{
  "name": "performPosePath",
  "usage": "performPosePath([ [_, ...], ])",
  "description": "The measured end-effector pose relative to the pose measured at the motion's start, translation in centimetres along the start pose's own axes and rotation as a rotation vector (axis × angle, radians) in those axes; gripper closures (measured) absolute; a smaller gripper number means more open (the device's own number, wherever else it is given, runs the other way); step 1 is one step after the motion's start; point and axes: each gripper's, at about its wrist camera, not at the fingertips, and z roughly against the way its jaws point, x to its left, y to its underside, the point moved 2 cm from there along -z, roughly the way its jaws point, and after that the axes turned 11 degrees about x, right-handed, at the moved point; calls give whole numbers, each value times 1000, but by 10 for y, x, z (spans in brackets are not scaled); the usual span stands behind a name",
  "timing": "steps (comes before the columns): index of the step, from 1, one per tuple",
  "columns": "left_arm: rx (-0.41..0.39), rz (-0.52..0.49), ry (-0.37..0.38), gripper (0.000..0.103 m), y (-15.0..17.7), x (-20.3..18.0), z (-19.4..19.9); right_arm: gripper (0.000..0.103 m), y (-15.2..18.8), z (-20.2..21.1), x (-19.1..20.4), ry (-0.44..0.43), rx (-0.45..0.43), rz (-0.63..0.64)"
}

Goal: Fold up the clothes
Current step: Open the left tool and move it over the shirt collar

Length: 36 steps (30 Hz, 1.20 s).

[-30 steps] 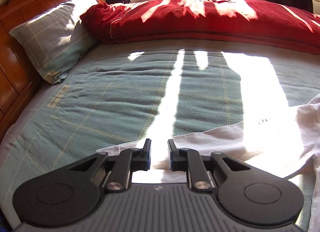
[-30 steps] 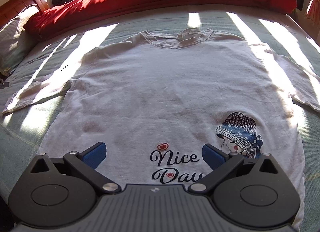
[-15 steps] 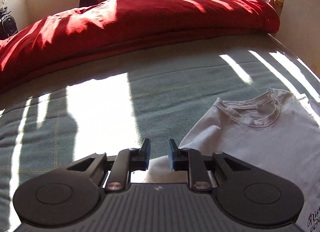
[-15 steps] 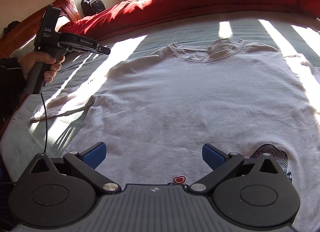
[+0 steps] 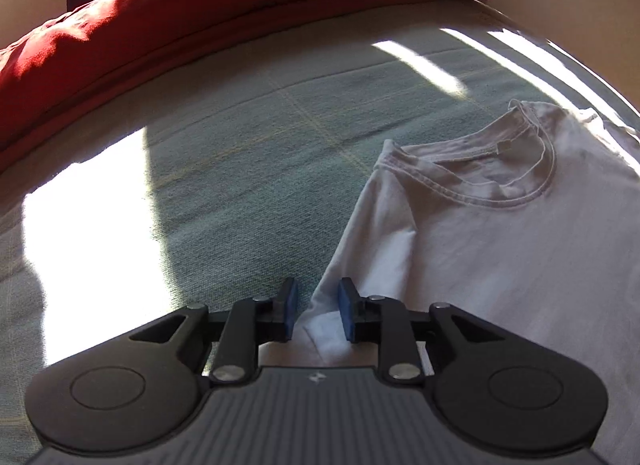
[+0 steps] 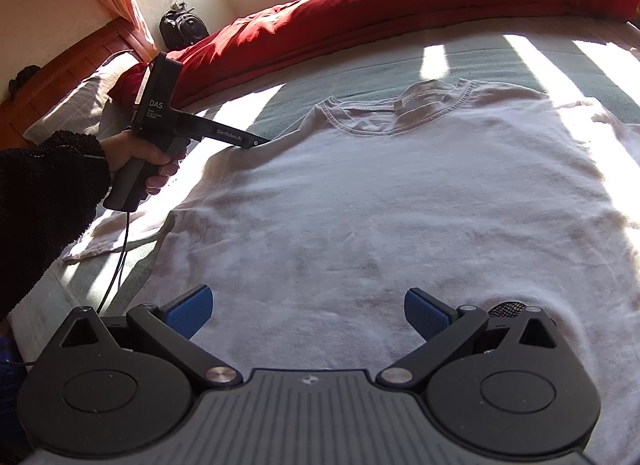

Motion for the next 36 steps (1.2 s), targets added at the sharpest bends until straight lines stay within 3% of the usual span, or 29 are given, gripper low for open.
performPosePath([
  [3, 43, 19, 19, 76, -5, 1, 0, 0, 2, -1, -1, -15, 1, -9],
  [4, 59, 32, 33, 80, -6, 2, 0, 0, 2, 0, -2, -11, 0, -14],
  [5, 69, 33, 48, 94, -7, 1, 0, 0, 2, 0, -3, -9, -2, -20],
  [7, 67, -3, 18, 100, -9, -8, 2, 0, 2, 1, -5, -5, -6, -30],
  [11, -22, 40, -54, 102, -19, -3, 14, 0, 3, 2, -9, -1, -14, -40],
  [13, -33, 67, -56, 102, -27, 7, 15, 0, 2, 2, -10, 0, -15, -42],
  [18, 13, 85, -67, 98, -30, 10, -2, 0, 3, -1, -10, 1, -7, -44],
  [20, -16, 136, -69, 91, -28, 15, 4, 0, 3, 0, -9, 2, -8, -45],
  [23, -74, 191, -76, 90, -21, 22, 26, 0, 3, 3, -7, -1, -12, -37],
  [27, -70, 251, 11, 80, 3, 21, 48, 0, 4, 5, -7, 10, -17, -41],
  [31, 1, 328, 106, 77, 30, 21, 31, 0, 3, 5, -6, 9, -19, -49],
  [36, -36, 436, 35, 71, 31, 38, 7, 0, 3, 0, -5, 30, -6, -57],
])
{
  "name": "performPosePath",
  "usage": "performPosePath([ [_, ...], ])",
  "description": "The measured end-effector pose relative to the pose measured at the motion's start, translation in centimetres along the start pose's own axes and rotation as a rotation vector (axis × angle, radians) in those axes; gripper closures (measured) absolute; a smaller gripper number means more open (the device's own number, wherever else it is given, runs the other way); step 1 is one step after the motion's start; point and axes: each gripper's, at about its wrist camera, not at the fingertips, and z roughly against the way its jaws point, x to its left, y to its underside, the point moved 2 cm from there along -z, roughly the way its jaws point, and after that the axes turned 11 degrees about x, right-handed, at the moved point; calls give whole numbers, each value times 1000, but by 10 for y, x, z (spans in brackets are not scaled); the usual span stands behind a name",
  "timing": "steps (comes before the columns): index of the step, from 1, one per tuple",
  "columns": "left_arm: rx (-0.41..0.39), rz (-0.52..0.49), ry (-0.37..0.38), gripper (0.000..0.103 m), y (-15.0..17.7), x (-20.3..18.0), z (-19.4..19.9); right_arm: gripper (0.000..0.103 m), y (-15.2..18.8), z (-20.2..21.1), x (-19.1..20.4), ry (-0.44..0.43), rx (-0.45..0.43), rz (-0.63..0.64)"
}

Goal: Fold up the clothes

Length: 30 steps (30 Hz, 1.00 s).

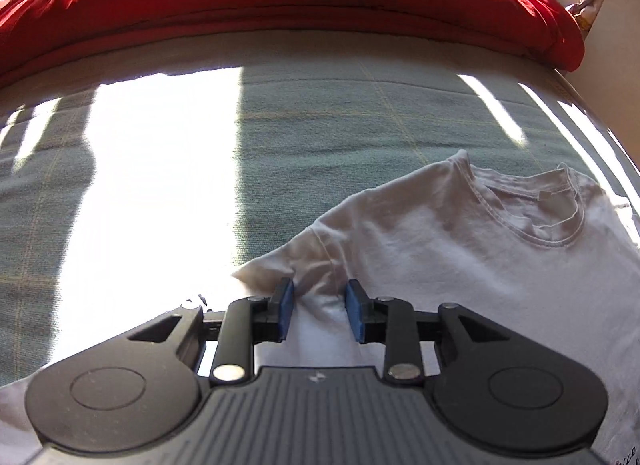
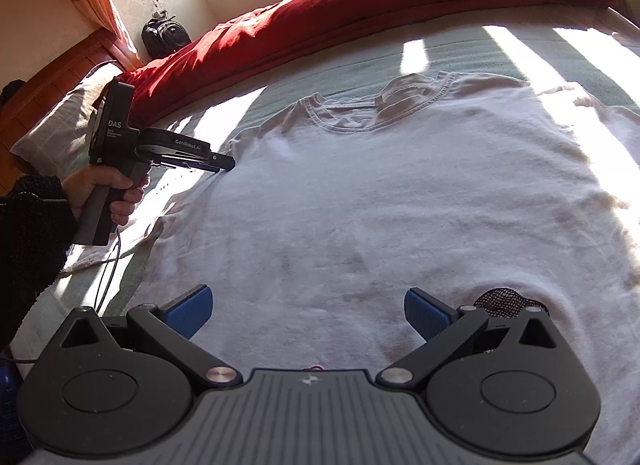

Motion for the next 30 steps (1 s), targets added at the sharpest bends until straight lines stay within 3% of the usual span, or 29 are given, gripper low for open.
performPosePath([
  [2, -24, 1, -55, 70, -8, -1, -3, 0, 0, -1, -1, 18, 4, -7],
  [3, -27, -7, -96, 66, -11, -3, -4, 0, 0, 0, -1, 29, 5, -10],
  [4, -27, -14, -137, 55, -13, -4, -5, 0, 0, 1, -2, 40, 5, -14],
  [5, -30, -22, -159, 53, -12, -7, -2, 0, 0, 3, -2, 52, 6, -17],
  [8, -49, -51, -196, 60, -6, -18, 13, 0, -1, 14, -4, 91, -3, -8],
  [11, -77, -88, -129, 60, 7, -37, 41, 0, -8, 31, -8, 140, -21, 32],
  [15, -95, -165, 10, 58, 14, -75, 63, 0, -45, 55, -10, 221, -32, 175],
  [19, -92, -206, 116, 57, 11, -110, 50, 0, -102, 30, -22, 294, -45, 316],
  [21, -92, -223, 128, 57, 8, -123, 31, 3, -125, 0, -43, 343, -23, 272],
  [23, -99, -249, 125, 57, 5, -132, 9, 14, -138, -28, -61, 378, -8, 251],
  [26, -125, -247, 87, 57, -5, -130, -19, 16, -150, -65, -80, 425, -7, 247],
  [30, -164, -162, 73, 55, -21, -117, -36, 5, -164, -88, -95, 430, -70, 203],
])
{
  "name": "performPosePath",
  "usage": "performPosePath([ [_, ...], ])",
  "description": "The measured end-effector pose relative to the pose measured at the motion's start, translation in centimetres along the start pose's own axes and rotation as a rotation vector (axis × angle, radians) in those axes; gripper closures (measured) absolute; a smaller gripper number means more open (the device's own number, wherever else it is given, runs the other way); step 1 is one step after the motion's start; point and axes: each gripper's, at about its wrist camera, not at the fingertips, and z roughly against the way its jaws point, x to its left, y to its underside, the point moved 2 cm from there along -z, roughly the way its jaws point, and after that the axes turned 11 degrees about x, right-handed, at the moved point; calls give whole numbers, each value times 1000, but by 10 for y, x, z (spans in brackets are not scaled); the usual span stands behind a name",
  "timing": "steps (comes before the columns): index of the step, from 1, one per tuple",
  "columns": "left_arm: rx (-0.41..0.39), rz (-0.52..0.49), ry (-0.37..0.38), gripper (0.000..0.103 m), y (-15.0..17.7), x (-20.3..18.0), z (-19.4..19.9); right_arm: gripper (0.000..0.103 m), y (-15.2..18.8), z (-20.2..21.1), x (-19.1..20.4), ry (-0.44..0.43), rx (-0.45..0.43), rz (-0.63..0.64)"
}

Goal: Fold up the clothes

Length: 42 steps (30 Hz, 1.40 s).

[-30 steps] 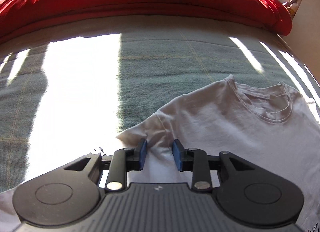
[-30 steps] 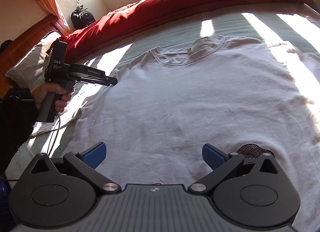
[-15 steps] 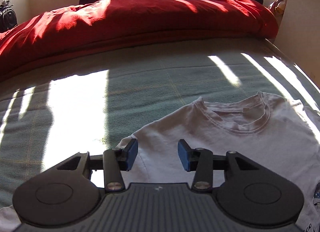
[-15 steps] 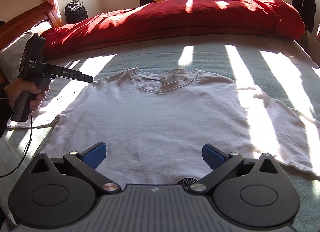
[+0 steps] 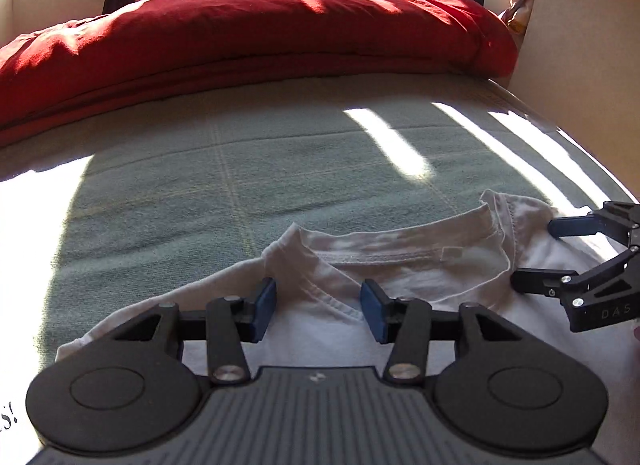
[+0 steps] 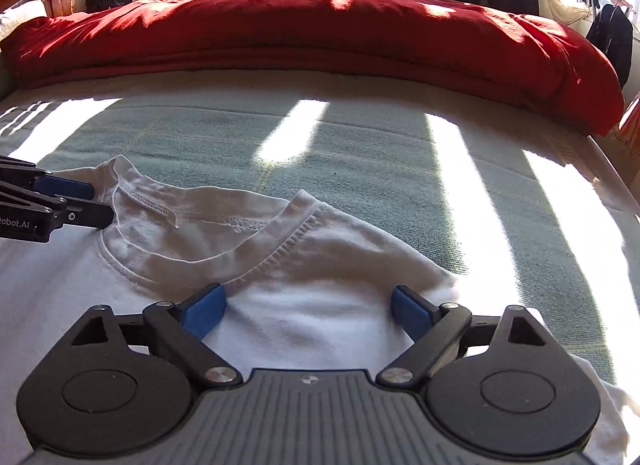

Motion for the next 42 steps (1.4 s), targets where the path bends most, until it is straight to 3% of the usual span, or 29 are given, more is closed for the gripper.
performPosePath([
  [4, -13, 46, -19, 55, -10, 8, -3, 3, -19, -19, -12, 39, -33, -83],
  [8, -8, 61, -51, 60, -13, 4, 12, 5, -37, -19, -22, 39, -7, -133],
  [9, -9, 52, -17, 60, -11, 2, 19, 5, -38, -11, -24, 17, -3, -142],
  [11, -5, 17, 71, 58, -7, -5, 30, 5, -35, 9, -25, -56, -16, -134],
  [14, 22, -68, 189, 54, 1, -22, 33, 5, -22, 33, -21, -259, 16, -68],
  [16, 32, -78, 177, 53, 2, -26, 22, 5, -12, 33, -11, -360, 37, 7],
  [19, 45, -84, 148, 53, 3, -30, 4, 5, -11, 14, 0, -361, 32, 63],
  [21, 7, -54, 93, 53, -2, -22, -3, 5, -10, 2, 7, -359, 27, 98],
  [23, -10, -19, 45, 53, -9, -14, -7, 5, -18, -7, 5, -309, 1, 75],
  [26, 8, 24, 45, 54, -18, -8, -1, 5, -31, -13, -2, -252, -18, 2],
  [30, 44, 19, 38, 55, -15, 1, 37, 5, -32, 15, -6, -218, 16, -22],
  [35, 130, 48, 36, 51, -3, 34, 96, 2, -12, 70, -12, -254, 87, -40],
  [38, 177, 153, 61, 48, 11, 63, 121, 1, 7, 99, -11, -300, 142, -71],
  [42, 176, 300, 81, 47, 47, 92, 127, 0, 39, 125, 1, -372, 193, -101],
])
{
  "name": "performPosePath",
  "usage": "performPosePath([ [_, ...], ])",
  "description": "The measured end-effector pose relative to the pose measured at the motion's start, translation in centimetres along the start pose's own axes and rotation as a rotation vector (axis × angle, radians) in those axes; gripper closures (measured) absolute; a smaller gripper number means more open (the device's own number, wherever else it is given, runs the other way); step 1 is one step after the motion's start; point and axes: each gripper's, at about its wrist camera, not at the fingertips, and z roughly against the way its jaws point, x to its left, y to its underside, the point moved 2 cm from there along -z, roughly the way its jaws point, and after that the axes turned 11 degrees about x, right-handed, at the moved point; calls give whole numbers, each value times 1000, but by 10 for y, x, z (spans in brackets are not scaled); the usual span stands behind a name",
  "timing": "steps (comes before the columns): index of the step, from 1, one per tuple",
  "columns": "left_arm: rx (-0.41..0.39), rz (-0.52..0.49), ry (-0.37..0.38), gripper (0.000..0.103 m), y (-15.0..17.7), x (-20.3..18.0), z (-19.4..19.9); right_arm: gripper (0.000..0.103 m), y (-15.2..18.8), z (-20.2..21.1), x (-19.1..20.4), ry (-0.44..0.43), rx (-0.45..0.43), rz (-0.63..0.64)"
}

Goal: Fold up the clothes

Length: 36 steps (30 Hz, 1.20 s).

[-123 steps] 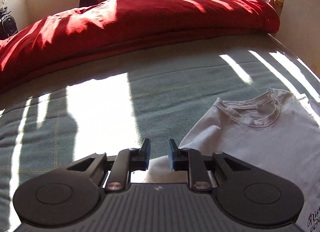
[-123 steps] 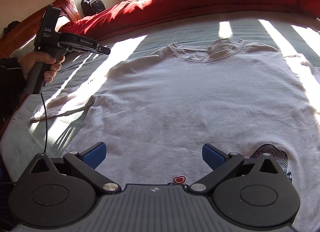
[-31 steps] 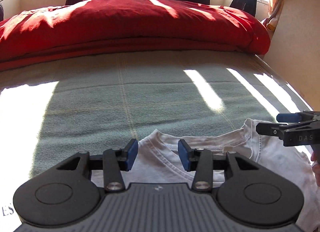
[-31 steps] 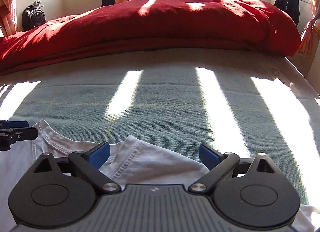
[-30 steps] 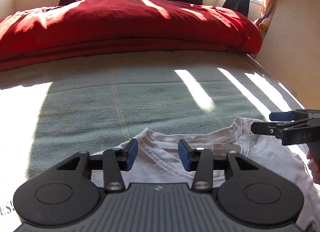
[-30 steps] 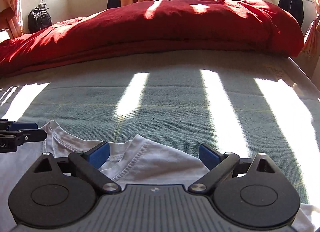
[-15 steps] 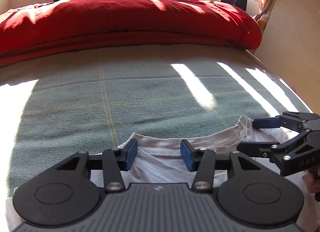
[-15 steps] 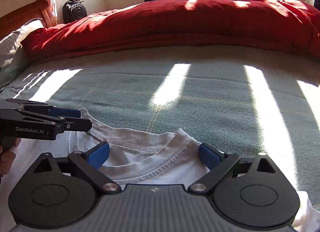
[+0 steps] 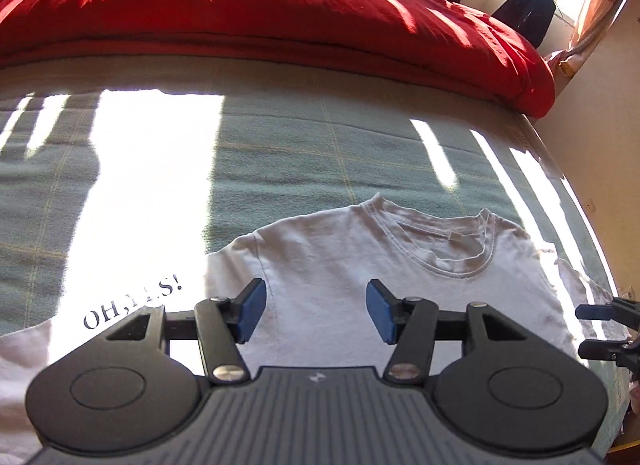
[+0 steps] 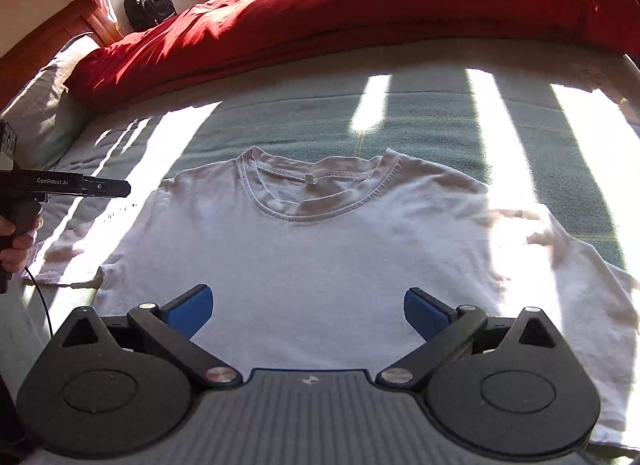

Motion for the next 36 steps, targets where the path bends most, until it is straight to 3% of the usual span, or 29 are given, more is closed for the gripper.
performPosePath([
  [3, 9, 96, 25, 47, 27, 25, -12, 0, 31, -2, 17, -40, 24, -28],
  [7, -10, 136, -30, 47, 60, 48, -15, 0, 63, -4, 33, -43, 10, -61],
  [11, -66, 215, -33, 46, 80, 85, 6, 0, 85, -4, 36, -71, -20, -150],
  [14, -113, 288, -79, 45, 89, 123, 30, 0, 100, -5, 35, -86, -39, -231],
  [16, -137, 360, -145, 45, 95, 156, 45, 0, 106, -7, 36, -98, -39, -270],
  [19, -160, 483, -144, 48, 104, 195, 67, 0, 111, -7, 39, -101, -44, -300],
  [23, -217, 490, -83, 47, 98, 203, 89, 0, 107, -5, 48, -90, -58, -290],
  [27, -219, 439, -16, 46, 71, 189, 78, 0, 99, -7, 57, -76, -64, -275],
  [31, -82, 432, 3, 47, 49, 183, 43, 0, 95, -11, 64, -72, -61, -263],
  [34, -54, 407, -57, 47, 43, 181, 27, 0, 94, -15, 66, -49, -50, -250],
  [36, -100, 387, -113, 47, 39, 181, 21, 0, 94, -19, 64, -26, -45, -251],
])
